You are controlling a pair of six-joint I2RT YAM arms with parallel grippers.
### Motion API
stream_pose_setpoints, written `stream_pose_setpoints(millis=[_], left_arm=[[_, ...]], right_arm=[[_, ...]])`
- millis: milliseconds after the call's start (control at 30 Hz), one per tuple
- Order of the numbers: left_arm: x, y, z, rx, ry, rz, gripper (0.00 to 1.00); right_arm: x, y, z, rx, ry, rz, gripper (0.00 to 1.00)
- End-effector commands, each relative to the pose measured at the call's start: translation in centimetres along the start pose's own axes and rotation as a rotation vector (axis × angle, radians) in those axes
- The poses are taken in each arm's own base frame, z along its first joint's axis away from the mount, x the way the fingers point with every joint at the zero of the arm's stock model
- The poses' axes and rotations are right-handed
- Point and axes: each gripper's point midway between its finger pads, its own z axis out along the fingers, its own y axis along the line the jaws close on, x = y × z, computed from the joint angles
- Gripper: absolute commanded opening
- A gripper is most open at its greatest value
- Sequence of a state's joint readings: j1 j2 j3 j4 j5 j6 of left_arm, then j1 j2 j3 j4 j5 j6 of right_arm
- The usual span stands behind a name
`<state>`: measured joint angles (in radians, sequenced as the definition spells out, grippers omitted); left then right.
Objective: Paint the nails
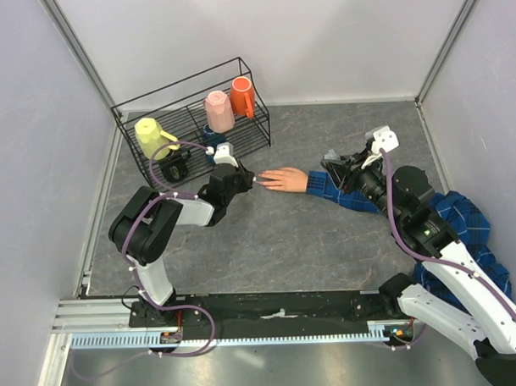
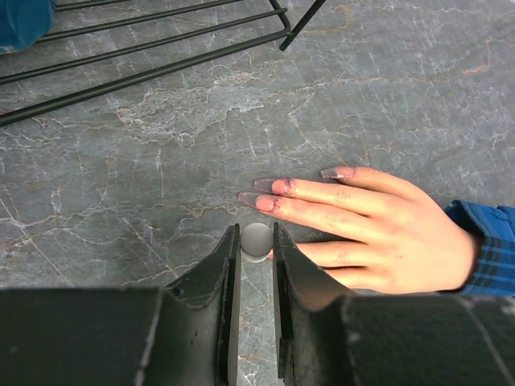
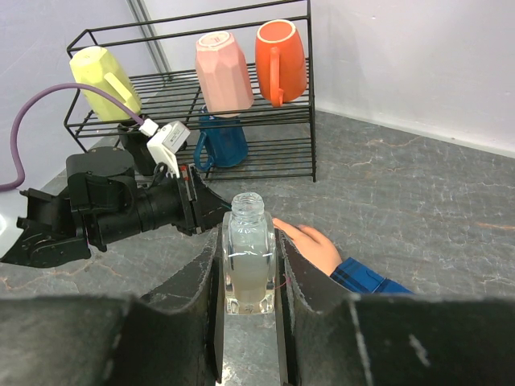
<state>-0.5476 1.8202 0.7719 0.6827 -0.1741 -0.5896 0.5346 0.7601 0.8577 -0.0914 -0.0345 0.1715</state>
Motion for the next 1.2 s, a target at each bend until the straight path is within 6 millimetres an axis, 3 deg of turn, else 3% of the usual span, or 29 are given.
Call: stream_pose_setpoints(millis=[0,200,400,1167], left_arm=[[-2.3,-1.2,-0.6,0.035,-0.078,0.013,0.02],[-2.8,-1.3,-0.9,0.034,-0.089,0.028,0.02],[-2.6,-3.3,-0.9,0.110,-0.084,0.052,0.02],[-2.7,-2.7,0.2,0.065,-0.085,0.057,0.02]], right_arm=[[-1.1,0.5,0.0,-0.025,-0.042,0.006,0.00],[-1.2,0.6,0.0,-0.026,-0.043,0.006,0.00],[-1.1,0.6,0.0,-0.028,-0.042,0.006,0.00],[-0.9,0.7,0.0,-0.031,-0.036,0.006,0.00]])
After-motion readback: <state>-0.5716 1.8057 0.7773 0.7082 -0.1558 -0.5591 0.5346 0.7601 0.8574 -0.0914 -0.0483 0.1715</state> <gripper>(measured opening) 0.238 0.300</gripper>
